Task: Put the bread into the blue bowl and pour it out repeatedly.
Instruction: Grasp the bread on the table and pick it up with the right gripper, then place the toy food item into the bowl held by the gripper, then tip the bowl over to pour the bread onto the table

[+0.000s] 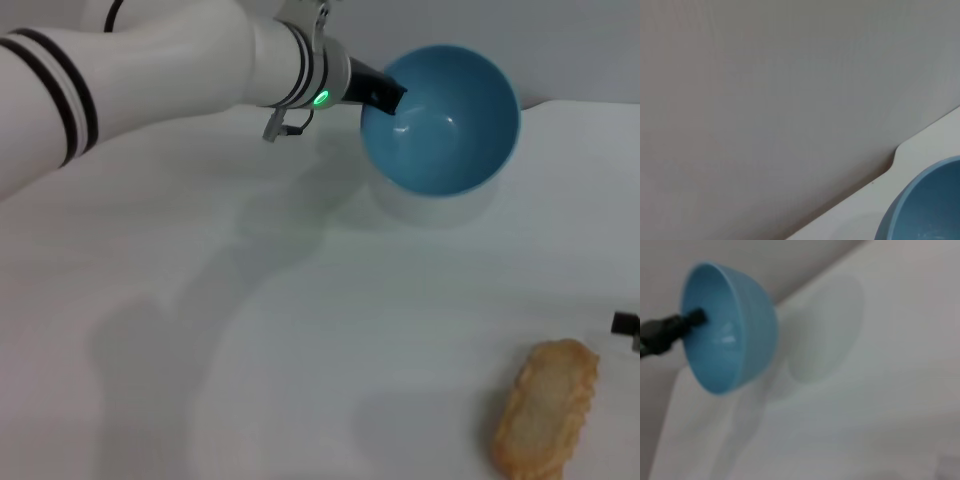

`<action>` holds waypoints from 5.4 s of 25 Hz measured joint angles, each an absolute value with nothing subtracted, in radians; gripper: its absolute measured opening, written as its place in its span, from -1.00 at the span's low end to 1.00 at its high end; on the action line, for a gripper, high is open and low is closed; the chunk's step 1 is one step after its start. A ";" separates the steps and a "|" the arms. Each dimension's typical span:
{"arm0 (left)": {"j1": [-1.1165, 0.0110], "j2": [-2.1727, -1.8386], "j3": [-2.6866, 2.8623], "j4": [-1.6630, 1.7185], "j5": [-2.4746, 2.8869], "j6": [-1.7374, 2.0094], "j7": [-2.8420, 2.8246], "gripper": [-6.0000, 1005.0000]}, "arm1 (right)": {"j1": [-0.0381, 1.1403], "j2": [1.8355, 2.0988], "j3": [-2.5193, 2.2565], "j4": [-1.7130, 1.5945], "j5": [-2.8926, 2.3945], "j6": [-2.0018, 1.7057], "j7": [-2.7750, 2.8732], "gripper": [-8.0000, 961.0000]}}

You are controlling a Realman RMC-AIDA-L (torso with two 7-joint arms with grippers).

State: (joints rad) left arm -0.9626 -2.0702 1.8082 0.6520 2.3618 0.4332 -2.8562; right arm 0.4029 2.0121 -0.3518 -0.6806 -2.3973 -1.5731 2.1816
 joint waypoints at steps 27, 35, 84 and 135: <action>-0.948 -2.072 1.810 0.666 2.355 0.431 -2.856 -0.99 | 0.450 2.021 -0.437 -0.528 -2.507 -1.454 2.248 0.24; -0.943 -2.072 1.810 0.669 2.355 0.430 -2.856 -0.99 | 0.473 2.027 -0.453 -0.498 -2.506 -1.419 2.248 0.23; -0.945 -2.075 1.948 0.689 2.135 0.609 -2.841 -0.99 | 0.576 2.068 -0.598 -0.521 -1.942 -1.311 1.766 -0.53; -0.936 -2.071 1.950 0.675 2.143 0.453 -2.782 -0.99 | 0.359 2.074 -0.592 -0.481 -1.548 -1.085 0.951 0.58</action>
State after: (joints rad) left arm -0.9357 -2.0705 1.9496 0.6749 2.1427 0.4534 -2.7820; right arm 0.3593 2.0739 -0.5925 -0.4811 -1.5482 -1.0846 0.9507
